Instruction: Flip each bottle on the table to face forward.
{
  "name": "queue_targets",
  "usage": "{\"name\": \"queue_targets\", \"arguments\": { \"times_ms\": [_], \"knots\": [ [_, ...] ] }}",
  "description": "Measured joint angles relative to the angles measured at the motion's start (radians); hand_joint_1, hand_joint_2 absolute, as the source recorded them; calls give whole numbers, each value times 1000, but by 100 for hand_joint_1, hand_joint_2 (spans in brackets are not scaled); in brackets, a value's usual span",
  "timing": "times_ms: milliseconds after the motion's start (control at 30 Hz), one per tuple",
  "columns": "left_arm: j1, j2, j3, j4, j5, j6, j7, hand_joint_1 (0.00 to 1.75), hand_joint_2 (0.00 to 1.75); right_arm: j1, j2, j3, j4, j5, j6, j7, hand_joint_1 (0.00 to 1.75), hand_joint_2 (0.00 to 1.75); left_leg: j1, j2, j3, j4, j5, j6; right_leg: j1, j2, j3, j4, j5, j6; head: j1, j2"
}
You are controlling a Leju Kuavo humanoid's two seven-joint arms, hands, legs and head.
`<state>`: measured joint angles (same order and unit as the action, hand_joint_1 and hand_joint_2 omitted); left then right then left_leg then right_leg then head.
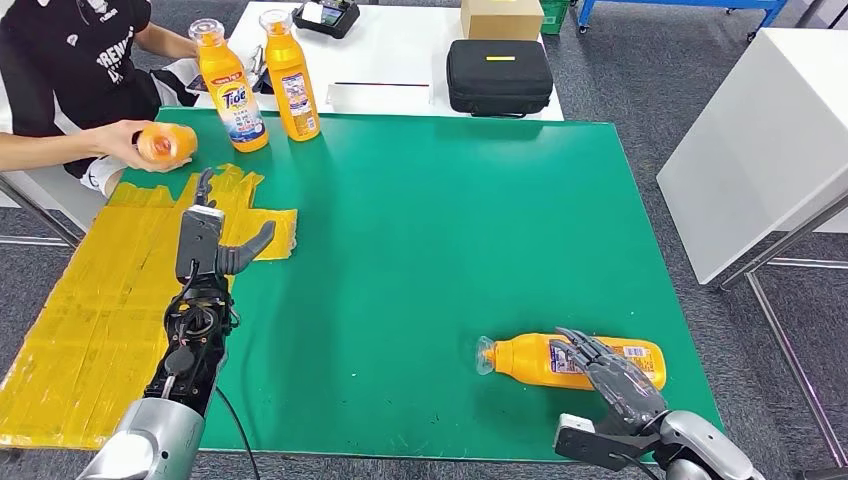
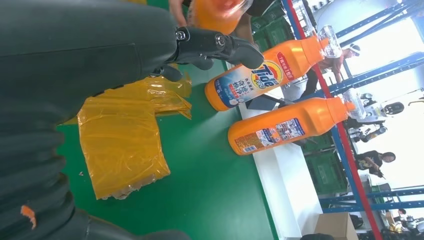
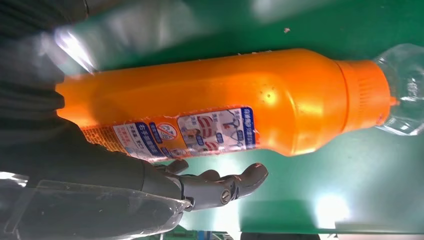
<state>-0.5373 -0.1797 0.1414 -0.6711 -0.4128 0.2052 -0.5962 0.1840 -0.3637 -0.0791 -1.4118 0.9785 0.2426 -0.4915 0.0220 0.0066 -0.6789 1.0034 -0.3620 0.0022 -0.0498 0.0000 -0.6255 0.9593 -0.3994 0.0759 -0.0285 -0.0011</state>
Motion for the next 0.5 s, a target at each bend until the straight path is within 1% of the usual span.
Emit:
{"name": "queue_targets", "arguments": {
  "times_ms": [267,500],
  "knots": [
    [-3,0,-1,3,3,3,-2,0,175,-7,-4,-6,20,4,-1,2,0,175,0,0,0,0,0,0,0,0,0,0,0,0,0,0],
    [-8,5,-1,4,34,12,-6,0,175,-44,6,-30,82,71,-37,53,0,175,0,0,0,0,0,0,0,0,0,0,0,0,0,0]
  ]
}}
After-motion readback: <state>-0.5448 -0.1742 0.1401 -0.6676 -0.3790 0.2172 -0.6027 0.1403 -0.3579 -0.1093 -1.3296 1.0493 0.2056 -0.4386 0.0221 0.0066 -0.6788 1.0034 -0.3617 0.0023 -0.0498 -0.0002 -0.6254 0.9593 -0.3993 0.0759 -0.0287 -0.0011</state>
